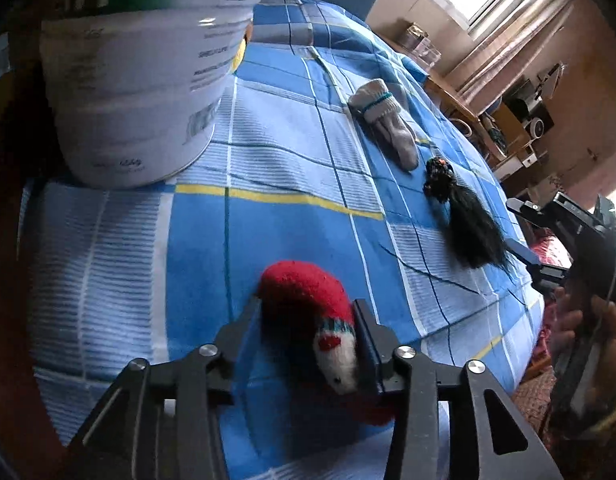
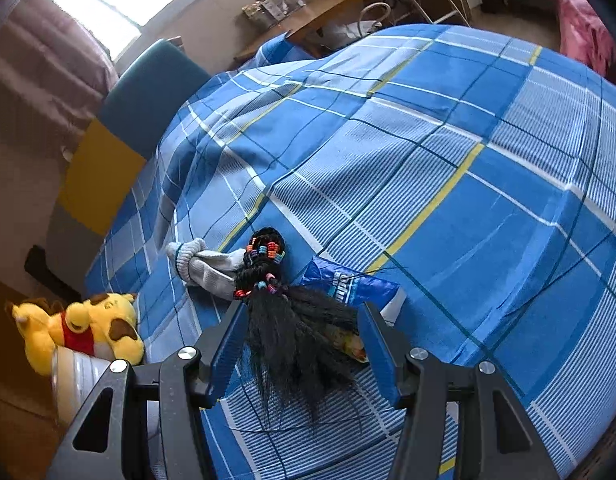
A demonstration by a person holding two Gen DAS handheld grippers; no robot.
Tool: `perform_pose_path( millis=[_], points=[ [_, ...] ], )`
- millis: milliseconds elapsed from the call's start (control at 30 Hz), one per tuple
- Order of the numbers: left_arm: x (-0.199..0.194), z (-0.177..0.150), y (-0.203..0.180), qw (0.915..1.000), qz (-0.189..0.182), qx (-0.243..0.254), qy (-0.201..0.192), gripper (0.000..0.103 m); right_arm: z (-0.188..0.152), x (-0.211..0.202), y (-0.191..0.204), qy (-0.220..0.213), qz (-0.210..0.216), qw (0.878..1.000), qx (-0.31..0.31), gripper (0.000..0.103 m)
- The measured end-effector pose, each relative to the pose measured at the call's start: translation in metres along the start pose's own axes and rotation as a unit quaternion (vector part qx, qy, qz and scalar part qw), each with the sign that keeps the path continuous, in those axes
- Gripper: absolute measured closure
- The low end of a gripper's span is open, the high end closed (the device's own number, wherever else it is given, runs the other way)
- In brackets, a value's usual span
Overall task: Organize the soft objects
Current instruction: 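Grasp the red sock doll with left tool while right tool grasps white glove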
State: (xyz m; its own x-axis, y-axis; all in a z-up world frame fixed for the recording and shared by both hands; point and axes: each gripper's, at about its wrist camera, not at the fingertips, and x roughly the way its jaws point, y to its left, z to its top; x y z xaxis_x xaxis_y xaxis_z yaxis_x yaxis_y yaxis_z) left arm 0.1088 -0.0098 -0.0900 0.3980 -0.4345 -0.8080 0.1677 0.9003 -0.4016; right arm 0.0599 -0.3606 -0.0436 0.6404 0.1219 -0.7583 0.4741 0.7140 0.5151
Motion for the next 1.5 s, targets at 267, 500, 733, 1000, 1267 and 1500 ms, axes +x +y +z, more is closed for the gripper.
perform_pose_path(
  millis=[267, 500, 733, 1000, 1267, 1500],
  points=[
    [0.009, -0.004, -0.027, 0.9956, 0.036, 0.086, -0.013, 0.035, -0.003, 0.004, 0.013, 0.000, -0.012, 0.999, -0.039, 0.045],
    [0.002, -0.012, -0.009, 0.9945, 0.031, 0.084, -0.055, 0.076, -0.009, 0.000, 0.032, 0.001, 0.003, 0.997, -0.080, 0.045],
    [-0.002, -0.021, 0.001, 0.9920, 0.010, 0.096, -0.082, 0.081, -0.012, 0.029, 0.100, 0.050, 0.033, 0.978, -0.198, 0.045],
    [-0.002, -0.021, 0.012, 0.9932, -0.026, 0.074, -0.086, 0.081, 0.006, 0.113, 0.205, 0.066, -0.099, 0.900, -0.419, 0.042],
    [-0.001, -0.022, 0.016, 0.9931, -0.037, 0.067, -0.088, 0.079, 0.003, 0.193, 0.233, 0.130, -0.189, 0.829, -0.510, 0.034],
    [-0.001, -0.023, 0.015, 0.9927, -0.036, 0.070, -0.091, 0.079, -0.012, 0.156, 0.222, 0.121, -0.118, 0.861, -0.480, 0.066]
  ],
)
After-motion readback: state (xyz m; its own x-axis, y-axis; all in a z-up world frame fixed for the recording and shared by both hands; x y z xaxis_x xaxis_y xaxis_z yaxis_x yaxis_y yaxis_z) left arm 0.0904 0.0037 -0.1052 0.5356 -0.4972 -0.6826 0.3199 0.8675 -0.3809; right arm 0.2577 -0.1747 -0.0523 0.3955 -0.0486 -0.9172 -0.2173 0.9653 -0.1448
